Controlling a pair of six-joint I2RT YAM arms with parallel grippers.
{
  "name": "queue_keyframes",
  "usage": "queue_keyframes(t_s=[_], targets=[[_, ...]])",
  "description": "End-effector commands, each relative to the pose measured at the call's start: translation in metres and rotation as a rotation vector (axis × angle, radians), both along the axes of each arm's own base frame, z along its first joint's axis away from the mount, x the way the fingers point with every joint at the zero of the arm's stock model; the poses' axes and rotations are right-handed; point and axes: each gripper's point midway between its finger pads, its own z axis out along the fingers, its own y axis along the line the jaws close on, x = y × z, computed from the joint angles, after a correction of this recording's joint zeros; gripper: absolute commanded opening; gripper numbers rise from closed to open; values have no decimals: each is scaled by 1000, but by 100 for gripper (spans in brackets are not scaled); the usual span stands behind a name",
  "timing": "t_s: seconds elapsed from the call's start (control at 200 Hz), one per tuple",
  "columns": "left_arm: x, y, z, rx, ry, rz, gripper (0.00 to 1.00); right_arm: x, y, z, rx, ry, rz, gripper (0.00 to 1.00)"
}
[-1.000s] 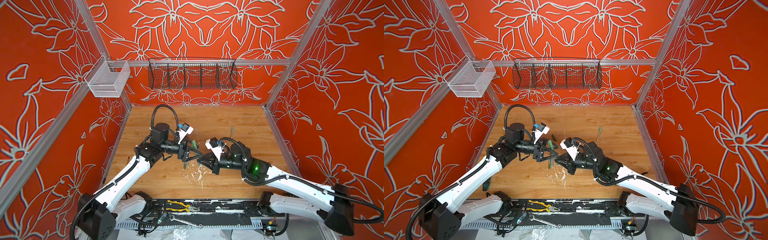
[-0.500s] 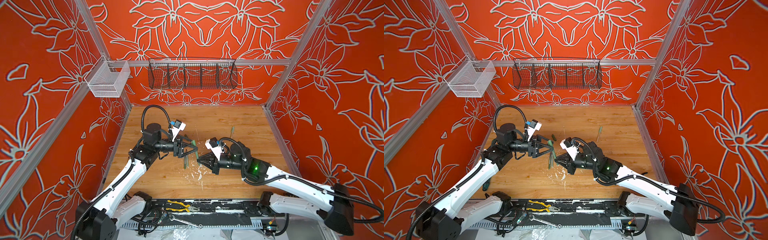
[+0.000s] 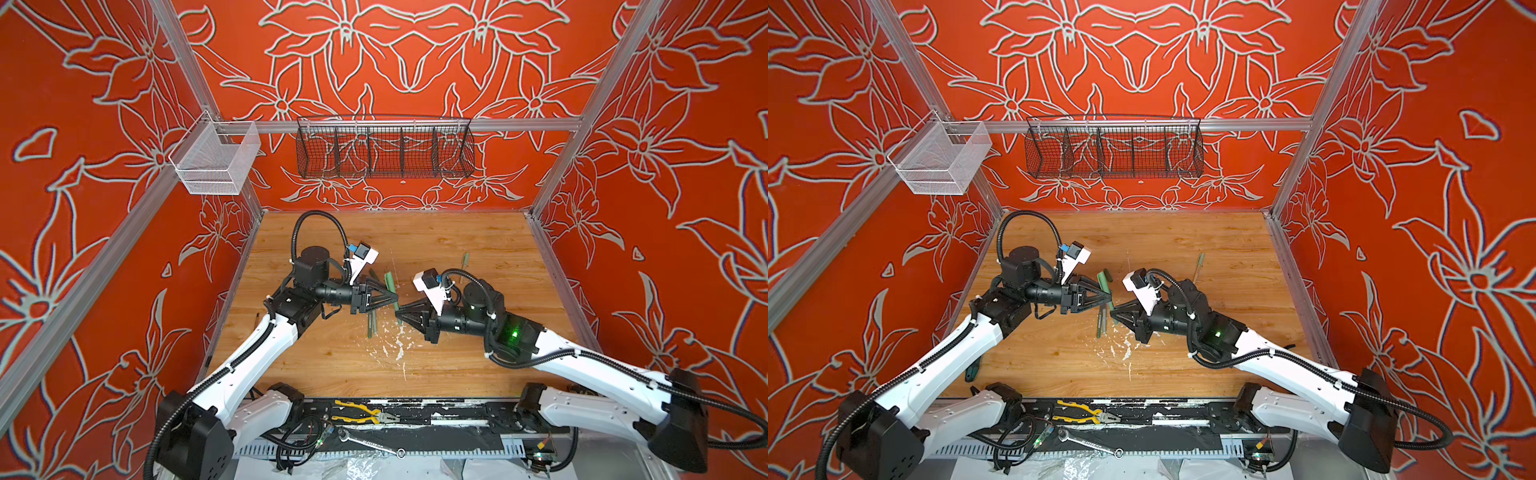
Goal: Insert pens into pen caps
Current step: Put on the pen cap to the pen.
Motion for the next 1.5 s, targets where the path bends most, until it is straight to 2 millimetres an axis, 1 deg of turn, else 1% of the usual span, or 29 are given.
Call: queue_keyframes(t_s=[0.0,0.16,0.21,0.31,0.43,0.55,0.736,0.826,0.956,1.011,1.131,1.156,1.181,1.286,1.306,1.331,1.351,1.496], targets=[[-1,0,5,-10,-31,-6,26,-1,2,29,63,-35,11,0],[-4,0,6,-14,-37,-14,14,-1,5,31,80,-24,19,0],[-4,0,7,-15,-40,-14,13,-1,7,33,87,-20,24,0],[-6,0,8,-19,-48,-22,11,3,10,35,95,-9,18,4],[-8,0,9,-23,-53,-30,10,8,14,36,102,-1,17,10],[-9,-1,10,-25,-51,-36,9,12,19,36,109,7,20,18],[-10,0,10,-25,-56,-34,8,19,23,37,122,18,17,26],[-10,0,10,-25,-56,-33,8,22,24,38,132,19,13,26],[-11,0,12,-26,-61,-32,8,25,26,34,118,35,17,11],[-11,1,13,-27,-65,-27,9,25,26,31,112,46,21,8],[-11,1,15,-27,-79,-15,23,22,25,26,108,60,31,3],[-10,2,16,-28,-83,-13,28,21,25,25,106,61,33,2],[-10,2,17,-28,-82,-11,38,21,24,24,106,64,33,2],[-8,4,20,-31,-88,6,87,17,23,22,100,64,49,1],[-6,5,20,-31,-89,12,94,16,23,21,97,65,55,1],[-6,5,20,-31,-89,19,100,14,23,20,94,66,62,1],[-4,6,21,-31,-92,27,98,13,23,18,90,70,69,1],[3,11,21,-20,-97,75,98,-1,25,17,93,80,149,0]])
